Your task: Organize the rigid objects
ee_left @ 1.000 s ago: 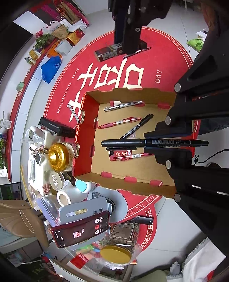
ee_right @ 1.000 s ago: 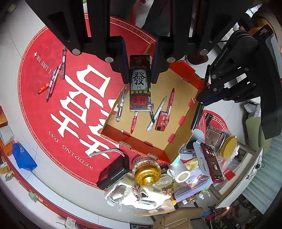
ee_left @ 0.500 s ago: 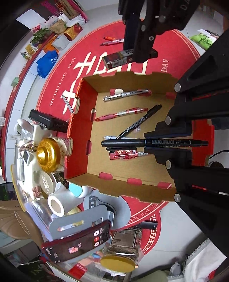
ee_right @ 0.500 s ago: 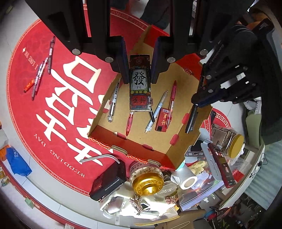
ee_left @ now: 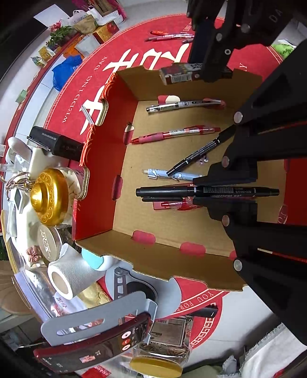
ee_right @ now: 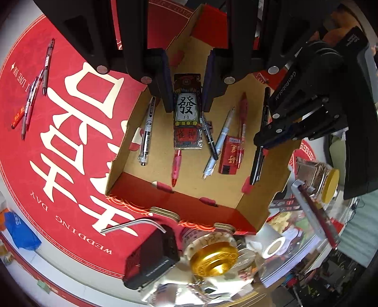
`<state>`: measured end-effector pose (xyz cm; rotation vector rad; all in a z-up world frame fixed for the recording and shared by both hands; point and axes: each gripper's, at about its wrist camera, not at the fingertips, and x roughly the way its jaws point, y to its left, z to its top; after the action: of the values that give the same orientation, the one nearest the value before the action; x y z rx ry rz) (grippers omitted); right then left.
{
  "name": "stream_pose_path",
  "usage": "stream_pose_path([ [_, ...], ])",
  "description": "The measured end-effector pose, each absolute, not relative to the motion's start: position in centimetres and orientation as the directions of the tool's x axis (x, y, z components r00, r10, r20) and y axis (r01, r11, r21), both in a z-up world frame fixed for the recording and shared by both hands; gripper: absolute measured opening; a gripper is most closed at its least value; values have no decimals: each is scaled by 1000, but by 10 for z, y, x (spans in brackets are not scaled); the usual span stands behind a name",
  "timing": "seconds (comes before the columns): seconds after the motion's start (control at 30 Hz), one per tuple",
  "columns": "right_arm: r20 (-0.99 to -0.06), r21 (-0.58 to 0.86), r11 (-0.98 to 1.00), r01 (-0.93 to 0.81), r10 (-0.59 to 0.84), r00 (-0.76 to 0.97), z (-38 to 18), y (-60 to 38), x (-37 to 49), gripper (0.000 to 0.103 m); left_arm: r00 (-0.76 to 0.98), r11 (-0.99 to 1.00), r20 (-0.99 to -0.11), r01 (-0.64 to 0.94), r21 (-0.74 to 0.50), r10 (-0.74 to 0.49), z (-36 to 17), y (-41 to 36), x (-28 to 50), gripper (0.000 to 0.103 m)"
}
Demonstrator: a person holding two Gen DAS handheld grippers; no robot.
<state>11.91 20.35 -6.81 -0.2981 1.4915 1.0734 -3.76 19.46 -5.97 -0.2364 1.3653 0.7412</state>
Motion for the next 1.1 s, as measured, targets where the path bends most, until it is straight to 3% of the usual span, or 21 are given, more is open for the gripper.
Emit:
stream_pose_path([
  [0.8, -892, 434, 575, -693, 382, -241, -88, 228, 130, 25, -1, 747, -944, -611, 262, 330, -76, 215, -32, 10],
  [1.1, -909, 404, 572, -714, 340, -242, -109, 241, 128, 25, -51, 758, -948, -588, 281, 313, -106, 220, -26, 10],
])
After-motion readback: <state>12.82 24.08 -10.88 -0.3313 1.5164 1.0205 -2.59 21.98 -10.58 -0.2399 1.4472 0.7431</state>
